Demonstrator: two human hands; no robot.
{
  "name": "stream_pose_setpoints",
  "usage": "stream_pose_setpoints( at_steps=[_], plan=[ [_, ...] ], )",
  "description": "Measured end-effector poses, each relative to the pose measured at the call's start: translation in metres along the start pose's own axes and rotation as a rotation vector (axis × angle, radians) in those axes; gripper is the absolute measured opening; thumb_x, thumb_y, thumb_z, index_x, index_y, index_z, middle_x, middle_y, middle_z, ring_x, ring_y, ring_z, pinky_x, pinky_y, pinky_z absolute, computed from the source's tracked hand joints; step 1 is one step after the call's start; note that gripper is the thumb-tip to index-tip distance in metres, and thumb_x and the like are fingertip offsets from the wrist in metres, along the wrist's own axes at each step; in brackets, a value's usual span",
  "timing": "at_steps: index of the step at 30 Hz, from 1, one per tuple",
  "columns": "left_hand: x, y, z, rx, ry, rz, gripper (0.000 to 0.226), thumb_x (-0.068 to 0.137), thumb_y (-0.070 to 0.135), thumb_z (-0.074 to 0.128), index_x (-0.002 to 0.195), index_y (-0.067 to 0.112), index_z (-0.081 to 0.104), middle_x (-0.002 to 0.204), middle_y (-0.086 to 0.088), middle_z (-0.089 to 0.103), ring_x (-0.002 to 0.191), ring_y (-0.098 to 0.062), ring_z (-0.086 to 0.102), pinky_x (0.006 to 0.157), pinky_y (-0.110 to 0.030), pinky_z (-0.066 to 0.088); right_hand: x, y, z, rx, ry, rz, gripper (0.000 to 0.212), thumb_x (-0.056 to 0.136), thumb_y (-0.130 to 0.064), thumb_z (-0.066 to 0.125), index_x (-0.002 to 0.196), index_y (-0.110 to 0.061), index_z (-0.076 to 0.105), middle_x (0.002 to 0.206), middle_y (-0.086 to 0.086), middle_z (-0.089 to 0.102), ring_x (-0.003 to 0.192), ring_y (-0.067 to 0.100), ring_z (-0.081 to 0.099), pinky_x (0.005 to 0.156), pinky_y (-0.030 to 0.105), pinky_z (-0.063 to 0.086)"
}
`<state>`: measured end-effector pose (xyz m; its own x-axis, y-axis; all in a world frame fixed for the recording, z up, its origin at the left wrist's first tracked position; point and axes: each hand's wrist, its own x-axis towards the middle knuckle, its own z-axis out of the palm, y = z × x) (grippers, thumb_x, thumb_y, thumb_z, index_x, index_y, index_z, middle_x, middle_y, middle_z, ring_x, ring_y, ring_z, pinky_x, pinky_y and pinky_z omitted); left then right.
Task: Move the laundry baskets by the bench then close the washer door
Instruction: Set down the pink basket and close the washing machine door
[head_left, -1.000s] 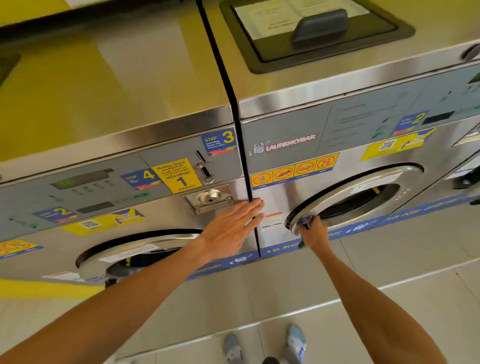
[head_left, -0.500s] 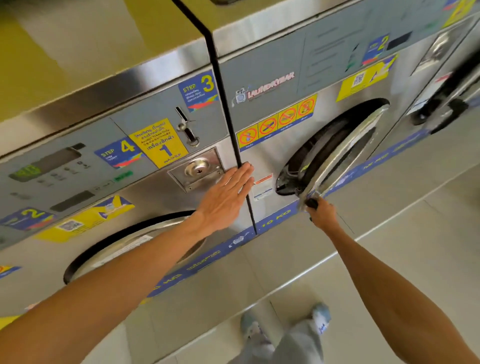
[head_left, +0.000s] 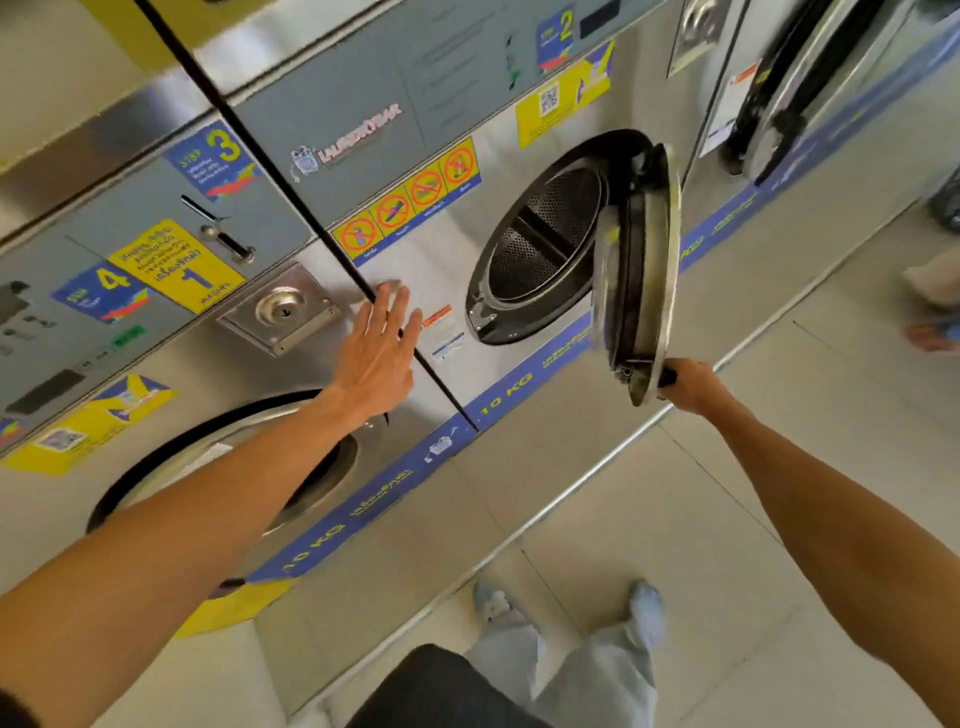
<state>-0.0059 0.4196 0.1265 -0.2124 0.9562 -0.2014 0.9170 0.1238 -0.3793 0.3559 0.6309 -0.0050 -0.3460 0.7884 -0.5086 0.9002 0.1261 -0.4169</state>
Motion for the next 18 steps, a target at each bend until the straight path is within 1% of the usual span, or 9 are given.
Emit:
stream_pose_setpoints(
  at_steps=[2,6,10,13,16,18],
  plan=[
    [0.005,0.010,-0.007,-0.050,-0.030,-0.062,0.085,0.090,0.033,0.063,0.156,0.004,0.019,0.164,-0.027,-0.003,0.152,-0.043,-0.003,0.123,-0.055,0.013,0.002,0.015,-0.012,-0.033,-0.023,-0.021,0.038,0.092,-0.010,0.060,0.130,-0.004,0.064,0.125,0.023,0.066,0.118,0.041,0.059,0.103,0.042,0.046],
    [0.014,0.022,-0.019,-0.135,-0.097,-0.179,0.091,0.090,0.037,0.063,0.157,0.002,0.012,0.164,-0.026,-0.004,0.153,-0.040,-0.001,0.123,-0.051,0.013,0.003,0.038,-0.031,-0.089,-0.062,-0.077,0.041,0.093,-0.014,0.061,0.133,-0.007,0.062,0.127,0.021,0.065,0.119,0.040,0.059,0.104,0.042,0.046],
    [0.023,0.028,-0.030,-0.244,-0.143,-0.282,0.098,0.090,0.042,0.064,0.158,0.002,0.007,0.166,-0.020,-0.002,0.154,-0.035,-0.001,0.124,-0.050,0.012,0.004,0.054,-0.045,-0.086,-0.077,-0.145,0.036,0.093,-0.011,0.058,0.128,-0.007,0.066,0.122,0.021,0.067,0.114,0.041,0.061,0.098,0.040,0.047],
    [0.027,0.032,-0.037,-0.330,-0.165,-0.362,0.098,0.090,0.041,0.066,0.158,0.004,0.007,0.166,-0.017,0.000,0.154,-0.035,0.000,0.123,-0.051,0.016,0.006,0.065,-0.053,-0.066,-0.086,-0.176,0.033,0.091,-0.006,0.058,0.122,-0.006,0.069,0.117,0.022,0.068,0.109,0.041,0.062,0.094,0.040,0.048],
    [0.029,0.035,-0.040,-0.358,-0.159,-0.402,0.097,0.089,0.041,0.069,0.158,0.005,0.010,0.166,-0.017,0.002,0.153,-0.037,0.002,0.122,-0.052,0.020,0.008,0.077,-0.061,-0.053,-0.094,-0.218,0.031,0.088,-0.005,0.062,0.118,-0.005,0.070,0.113,0.021,0.069,0.107,0.039,0.063,0.091,0.037,0.048],
    [0.030,0.037,-0.038,-0.374,-0.155,-0.413,0.097,0.088,0.040,0.070,0.157,0.006,0.012,0.166,-0.017,0.001,0.153,-0.038,0.003,0.122,-0.053,0.019,0.010,0.088,-0.067,-0.028,-0.095,-0.231,0.032,0.087,-0.005,0.066,0.119,-0.005,0.070,0.114,0.019,0.069,0.109,0.038,0.062,0.093,0.037,0.047]
  ],
)
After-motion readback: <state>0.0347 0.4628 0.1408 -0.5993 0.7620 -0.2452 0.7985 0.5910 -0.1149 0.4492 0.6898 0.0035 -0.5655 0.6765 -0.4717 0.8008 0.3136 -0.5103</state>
